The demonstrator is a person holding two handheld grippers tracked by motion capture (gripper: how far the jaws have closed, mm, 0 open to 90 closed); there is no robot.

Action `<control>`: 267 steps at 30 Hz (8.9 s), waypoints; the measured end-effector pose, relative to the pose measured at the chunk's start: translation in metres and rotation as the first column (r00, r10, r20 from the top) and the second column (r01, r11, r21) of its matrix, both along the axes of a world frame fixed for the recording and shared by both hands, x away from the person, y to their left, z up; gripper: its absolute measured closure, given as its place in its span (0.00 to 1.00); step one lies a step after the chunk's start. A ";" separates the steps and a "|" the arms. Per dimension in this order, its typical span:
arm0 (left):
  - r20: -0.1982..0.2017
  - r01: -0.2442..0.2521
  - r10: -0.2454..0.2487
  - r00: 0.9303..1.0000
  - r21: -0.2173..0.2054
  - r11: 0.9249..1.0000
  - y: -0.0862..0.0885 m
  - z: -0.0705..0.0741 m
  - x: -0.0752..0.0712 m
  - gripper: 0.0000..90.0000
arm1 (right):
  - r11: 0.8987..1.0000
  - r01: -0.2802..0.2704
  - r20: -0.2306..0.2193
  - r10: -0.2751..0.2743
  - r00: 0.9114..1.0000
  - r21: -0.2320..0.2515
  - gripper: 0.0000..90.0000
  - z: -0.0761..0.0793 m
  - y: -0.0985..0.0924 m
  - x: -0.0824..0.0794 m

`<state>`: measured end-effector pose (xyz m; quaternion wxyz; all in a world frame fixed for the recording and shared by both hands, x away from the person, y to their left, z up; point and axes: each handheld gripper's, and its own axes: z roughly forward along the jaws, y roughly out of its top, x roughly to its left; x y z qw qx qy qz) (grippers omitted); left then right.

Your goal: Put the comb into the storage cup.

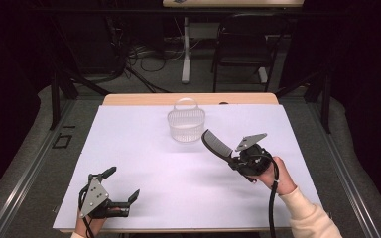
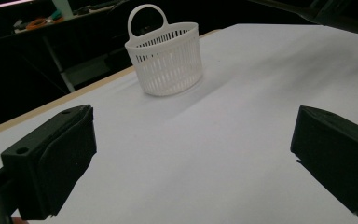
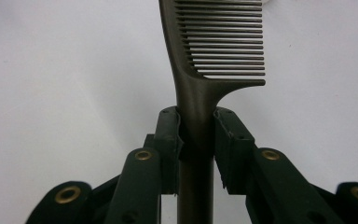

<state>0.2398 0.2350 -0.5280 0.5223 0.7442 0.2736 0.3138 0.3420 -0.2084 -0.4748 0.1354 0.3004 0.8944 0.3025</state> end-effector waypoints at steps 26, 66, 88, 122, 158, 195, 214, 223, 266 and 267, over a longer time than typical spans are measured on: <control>-0.001 0.000 0.000 1.000 0.002 1.000 0.000 0.000 0.000 0.00 | 1.000 0.003 0.060 -0.005 0.998 0.029 0.80 0.006 0.001 -0.002; -0.003 -0.002 0.002 1.000 -0.002 1.000 0.000 -0.001 -0.001 0.00 | 0.996 0.015 0.175 -0.030 0.984 0.085 0.80 0.012 0.012 0.007; -0.005 -0.007 0.007 1.000 -0.001 1.000 0.001 -0.001 -0.002 0.00 | 0.995 0.020 0.210 -0.042 0.977 0.102 0.80 0.018 0.015 0.017; -0.010 -0.010 0.010 1.000 -0.016 1.000 0.001 0.000 -0.001 0.00 | 0.992 0.010 0.263 -0.042 0.964 0.123 0.80 0.040 0.032 0.037; -0.008 -0.011 0.010 1.000 -0.026 1.000 0.003 0.000 -0.001 0.00 | 0.995 -0.007 0.291 -0.022 0.957 0.100 0.80 0.048 0.055 0.066; -0.018 -0.010 0.009 1.000 -0.028 1.000 0.002 -0.001 0.000 0.00 | 0.991 -0.025 0.349 -0.023 0.937 0.134 0.80 0.062 0.073 0.100; -0.018 -0.013 0.013 1.000 -0.026 1.000 0.003 -0.001 0.000 0.00 | 0.990 -0.030 0.390 -0.027 0.921 0.140 0.80 0.063 0.084 0.114; -0.018 -0.007 0.007 1.000 -0.028 1.000 0.002 -0.001 0.000 0.00 | 0.991 -0.021 0.407 -0.035 0.913 0.134 0.80 0.063 0.086 0.117; -0.016 -0.004 0.004 1.000 -0.033 0.999 0.002 -0.001 0.000 0.00 | 0.988 -0.041 0.467 -0.035 0.883 0.151 0.80 0.060 0.107 0.138; -0.016 -0.004 0.003 1.000 -0.033 0.999 0.002 -0.001 0.000 0.00 | 0.988 -0.042 0.469 -0.033 0.883 0.148 0.80 0.060 0.108 0.138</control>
